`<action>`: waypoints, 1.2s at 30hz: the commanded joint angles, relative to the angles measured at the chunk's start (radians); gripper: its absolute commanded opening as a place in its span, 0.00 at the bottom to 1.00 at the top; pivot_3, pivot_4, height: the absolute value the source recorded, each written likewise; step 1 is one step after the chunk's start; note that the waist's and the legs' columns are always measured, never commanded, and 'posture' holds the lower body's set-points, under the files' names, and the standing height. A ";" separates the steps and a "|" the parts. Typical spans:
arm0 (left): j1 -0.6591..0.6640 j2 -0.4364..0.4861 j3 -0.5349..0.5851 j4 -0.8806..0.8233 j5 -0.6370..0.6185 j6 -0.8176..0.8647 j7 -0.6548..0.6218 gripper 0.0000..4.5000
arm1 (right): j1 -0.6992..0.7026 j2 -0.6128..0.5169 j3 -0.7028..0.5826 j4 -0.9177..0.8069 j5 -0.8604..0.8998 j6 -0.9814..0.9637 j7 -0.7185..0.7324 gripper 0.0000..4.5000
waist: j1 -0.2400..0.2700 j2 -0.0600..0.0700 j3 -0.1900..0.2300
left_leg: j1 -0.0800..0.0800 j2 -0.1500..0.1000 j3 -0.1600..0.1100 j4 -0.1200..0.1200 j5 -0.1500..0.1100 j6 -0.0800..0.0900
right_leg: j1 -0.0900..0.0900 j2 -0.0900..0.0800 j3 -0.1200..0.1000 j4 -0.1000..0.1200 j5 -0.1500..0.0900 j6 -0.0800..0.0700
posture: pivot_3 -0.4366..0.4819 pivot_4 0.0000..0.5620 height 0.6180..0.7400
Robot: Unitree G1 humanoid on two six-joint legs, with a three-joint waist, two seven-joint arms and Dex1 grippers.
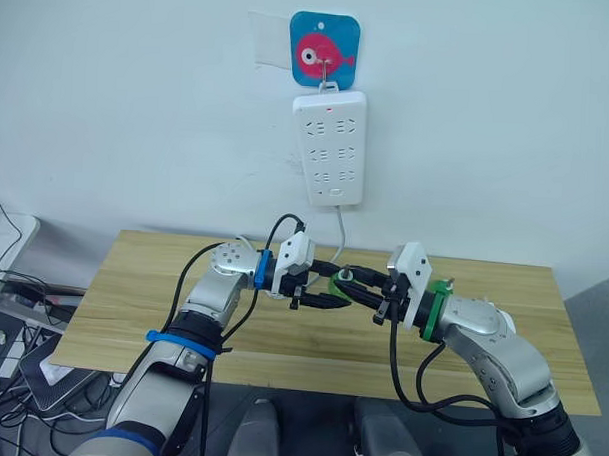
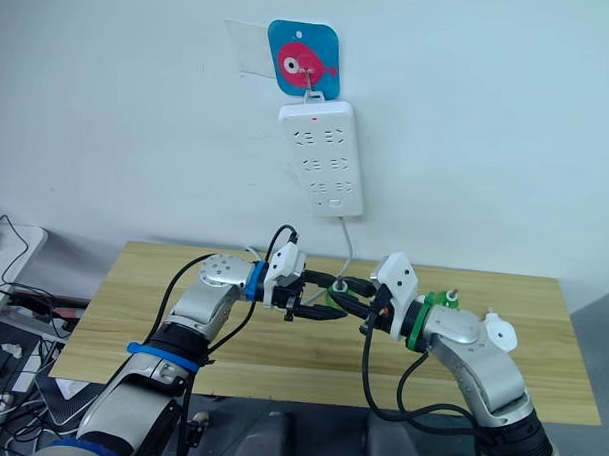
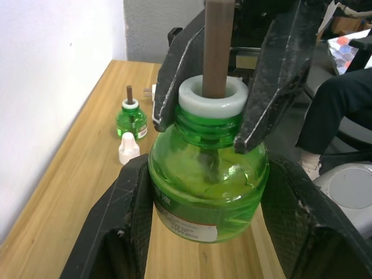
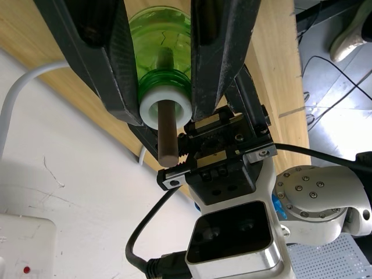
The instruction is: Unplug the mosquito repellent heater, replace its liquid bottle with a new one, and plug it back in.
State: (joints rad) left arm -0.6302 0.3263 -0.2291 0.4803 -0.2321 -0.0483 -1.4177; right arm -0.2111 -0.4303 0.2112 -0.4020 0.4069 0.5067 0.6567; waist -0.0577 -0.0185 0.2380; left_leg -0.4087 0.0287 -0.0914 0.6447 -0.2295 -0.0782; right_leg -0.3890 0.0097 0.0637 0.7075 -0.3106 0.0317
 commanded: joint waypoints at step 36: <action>0.060 -0.271 0.110 -0.270 -0.171 0.060 0.340 1.00 | 0.057 0.258 -0.423 -0.216 1.222 0.120 -0.958 0.18 | -0.002 0.000 0.000 | -0.001 0.000 0.000 0.000 0.000 0.000 | 0.000 0.000 0.000 0.000 0.000 0.000 | 0.42 0.31 1.00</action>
State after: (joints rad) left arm -0.5652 0.0675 -0.1165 0.2213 -0.4041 0.0332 -1.0857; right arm -0.1530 -0.1656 -0.2133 -0.5658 1.5974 0.6486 -0.3073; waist -0.0599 -0.0182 0.2376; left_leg -0.4098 0.0288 -0.0915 0.6444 -0.2294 -0.0782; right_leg -0.3893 0.0098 0.0642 0.7072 -0.3105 0.0317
